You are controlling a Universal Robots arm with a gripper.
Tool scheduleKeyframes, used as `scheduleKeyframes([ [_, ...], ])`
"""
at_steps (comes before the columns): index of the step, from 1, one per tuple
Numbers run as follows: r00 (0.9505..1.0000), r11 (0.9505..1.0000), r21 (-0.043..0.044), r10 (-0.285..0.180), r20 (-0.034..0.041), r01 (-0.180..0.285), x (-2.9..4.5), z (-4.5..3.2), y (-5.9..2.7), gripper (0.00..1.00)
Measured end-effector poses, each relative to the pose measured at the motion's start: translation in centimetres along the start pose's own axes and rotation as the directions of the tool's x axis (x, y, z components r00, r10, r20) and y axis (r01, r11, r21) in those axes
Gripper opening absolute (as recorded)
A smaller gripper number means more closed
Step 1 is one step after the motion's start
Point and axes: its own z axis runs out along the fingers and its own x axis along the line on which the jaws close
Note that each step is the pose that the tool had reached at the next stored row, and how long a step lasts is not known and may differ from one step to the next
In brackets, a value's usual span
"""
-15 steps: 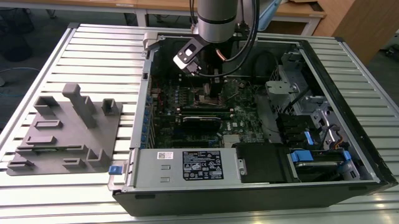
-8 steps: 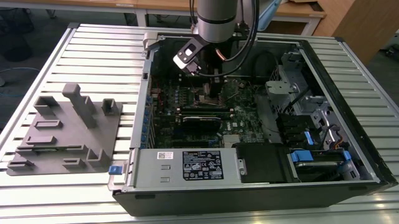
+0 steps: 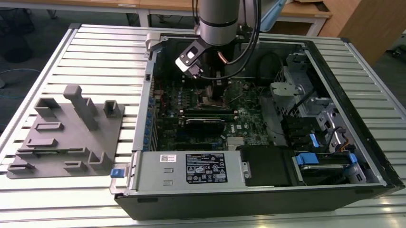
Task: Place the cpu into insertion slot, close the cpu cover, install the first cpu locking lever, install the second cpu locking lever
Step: 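Place the cpu into insertion slot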
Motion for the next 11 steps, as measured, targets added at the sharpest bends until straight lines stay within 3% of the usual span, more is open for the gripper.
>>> scheduleKeyframes([
  [11,1.0000,1.0000,0.0001,-0.002,-0.0001,0.002,-0.01,1.23,-0.36,0.54],
])
